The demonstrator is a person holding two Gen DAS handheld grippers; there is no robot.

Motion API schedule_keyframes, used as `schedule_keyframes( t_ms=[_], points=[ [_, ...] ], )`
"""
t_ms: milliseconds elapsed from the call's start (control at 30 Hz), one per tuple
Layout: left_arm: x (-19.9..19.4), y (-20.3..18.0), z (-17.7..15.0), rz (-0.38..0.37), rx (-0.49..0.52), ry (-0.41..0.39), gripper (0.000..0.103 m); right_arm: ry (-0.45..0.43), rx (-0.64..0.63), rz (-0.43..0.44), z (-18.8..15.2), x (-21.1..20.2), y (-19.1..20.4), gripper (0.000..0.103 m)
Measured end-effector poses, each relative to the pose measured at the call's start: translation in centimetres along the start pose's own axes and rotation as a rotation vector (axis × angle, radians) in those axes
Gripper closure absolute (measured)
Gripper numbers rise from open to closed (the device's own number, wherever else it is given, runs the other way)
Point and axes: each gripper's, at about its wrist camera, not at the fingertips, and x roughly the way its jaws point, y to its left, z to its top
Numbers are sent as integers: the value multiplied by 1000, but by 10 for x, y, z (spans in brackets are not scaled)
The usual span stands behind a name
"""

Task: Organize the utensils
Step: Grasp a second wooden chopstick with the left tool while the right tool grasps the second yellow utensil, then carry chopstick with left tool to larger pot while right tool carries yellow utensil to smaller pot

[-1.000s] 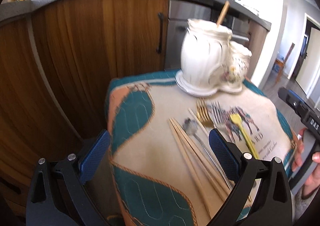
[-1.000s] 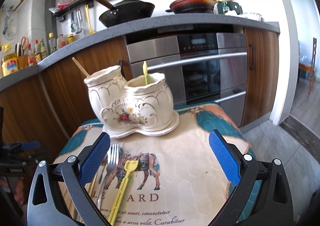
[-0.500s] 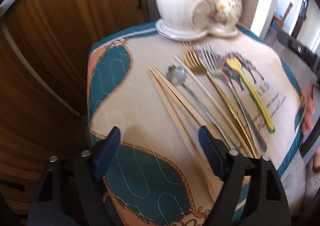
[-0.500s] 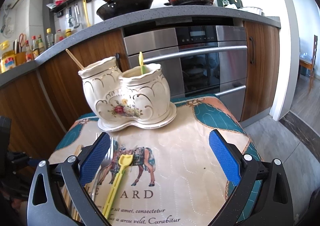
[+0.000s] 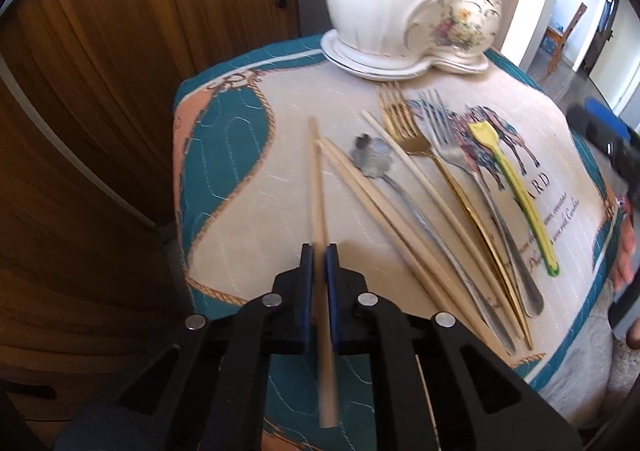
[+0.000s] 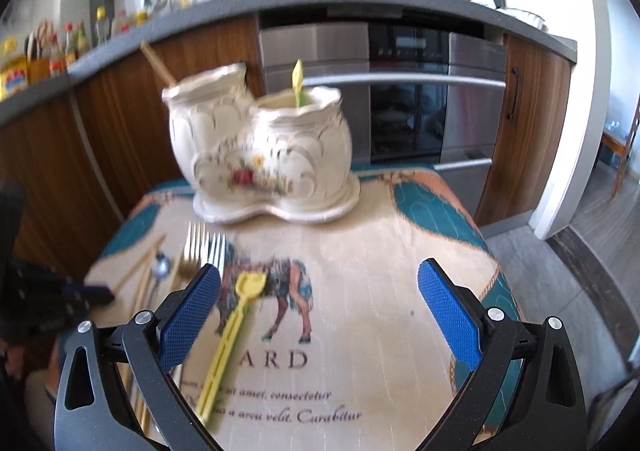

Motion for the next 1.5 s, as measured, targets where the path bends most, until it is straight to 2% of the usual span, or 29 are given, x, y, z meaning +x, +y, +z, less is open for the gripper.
schedule_keyframes(
  t_ms=[100,200,333,533,700,767,933,1167,1300,1500],
  points=[
    [-1,5,0,10,-16,-27,97,67,-24,30,-6,6,9,5],
    [-6,12,0,14,-45,-59,97,120,-48,41,-13,15,19,10],
    [-15,22,3,4,-70,-105,97,184,-67,60,-15,27,31,39],
    [-30,21,5,-30,-83,-152,97,257,-89,85,-20,40,46,62],
    [-33,16,6,-51,-73,-170,97,280,-124,72,-27,43,56,70],
    [-33,14,7,-55,-71,-175,97,274,-130,69,-28,41,58,72],
    [-32,13,6,-51,-71,-178,97,258,-115,85,-30,40,56,92],
    [-39,16,8,-50,-72,-206,97,205,-59,97,-23,33,44,93],
    [-50,21,11,-61,-87,-252,97,120,-19,113,-13,18,33,93],
    [-78,26,33,-121,-111,-404,97,-52,45,140,16,-7,12,93]
  ],
)
